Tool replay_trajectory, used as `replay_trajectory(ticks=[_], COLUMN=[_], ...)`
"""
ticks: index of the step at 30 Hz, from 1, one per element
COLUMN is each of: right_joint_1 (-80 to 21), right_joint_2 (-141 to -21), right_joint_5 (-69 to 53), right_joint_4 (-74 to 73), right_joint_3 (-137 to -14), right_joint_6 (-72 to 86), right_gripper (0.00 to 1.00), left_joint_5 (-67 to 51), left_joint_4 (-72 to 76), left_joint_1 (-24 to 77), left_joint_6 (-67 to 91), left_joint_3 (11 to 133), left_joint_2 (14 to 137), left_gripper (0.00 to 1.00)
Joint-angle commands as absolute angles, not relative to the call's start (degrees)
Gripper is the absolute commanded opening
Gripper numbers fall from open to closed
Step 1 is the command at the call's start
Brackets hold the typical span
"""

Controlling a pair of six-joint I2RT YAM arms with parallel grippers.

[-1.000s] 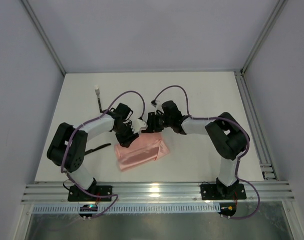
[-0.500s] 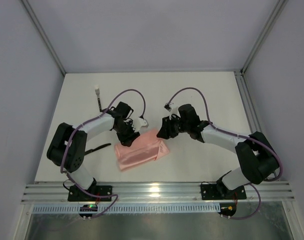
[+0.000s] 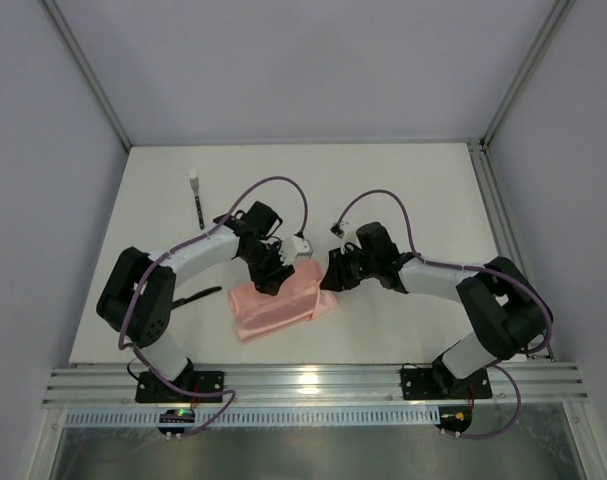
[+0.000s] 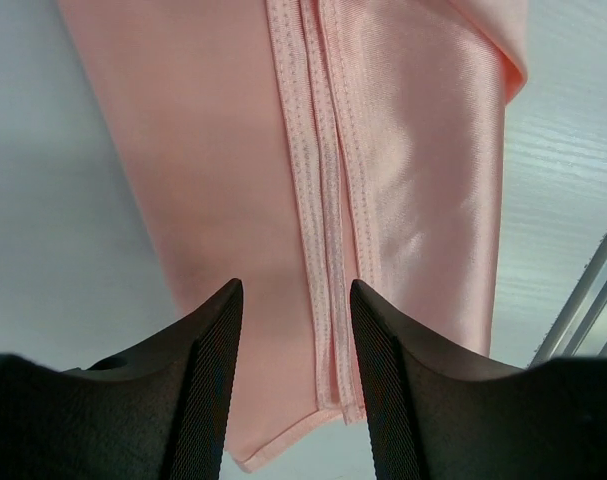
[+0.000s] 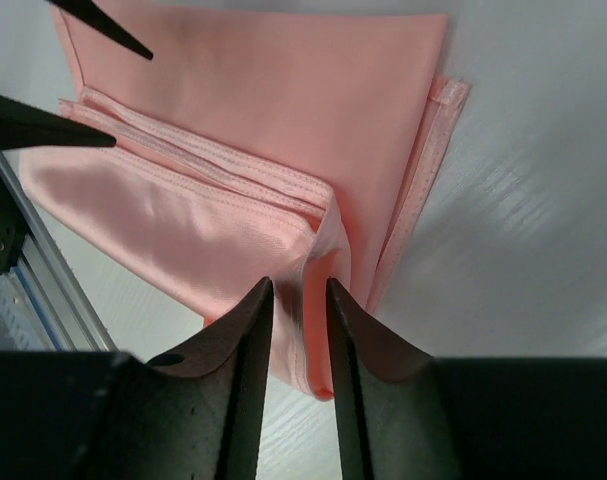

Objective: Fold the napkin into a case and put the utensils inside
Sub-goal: Smooth out the 2/3-rectangle-folded napkin at the center of the board.

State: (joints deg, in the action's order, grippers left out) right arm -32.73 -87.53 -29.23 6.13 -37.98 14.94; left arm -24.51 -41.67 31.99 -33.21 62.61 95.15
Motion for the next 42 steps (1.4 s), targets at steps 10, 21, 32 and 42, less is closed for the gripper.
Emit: replay_trajectory(ticks=[10, 21, 32, 42], right_joint_1=[-31.7, -31.6, -32.3, -32.9], right_joint_2=[-96.5, -94.1, -93.2, -96.8], right_joint_5=[-25.4, -21.9, -17.1, -16.5], right_joint_4=[24.1, 38.2, 46.6, 45.7], right_joint_3=[-32.4, -24.0, -21.4, -22.8], right_joint_6=[29.0, 41.5, 47.8, 46.2], right_gripper=[0.07, 0.04, 0.04, 0.04], left_joint_5=[-26.7, -26.6, -25.1, -24.4], left_joint_4=[-43.9, -43.5, -41.7, -41.7], left_joint_1=[32.2, 32.2, 32.2, 32.2], left_joint_6=[-33.0, -33.9, -33.2, -33.5], left_joint_3=[61.8, 59.8, 58.7, 58.9], left_joint_2=[101.1, 100.9, 101.3, 100.4], left_gripper=[0.46, 0.43, 0.41, 0.41])
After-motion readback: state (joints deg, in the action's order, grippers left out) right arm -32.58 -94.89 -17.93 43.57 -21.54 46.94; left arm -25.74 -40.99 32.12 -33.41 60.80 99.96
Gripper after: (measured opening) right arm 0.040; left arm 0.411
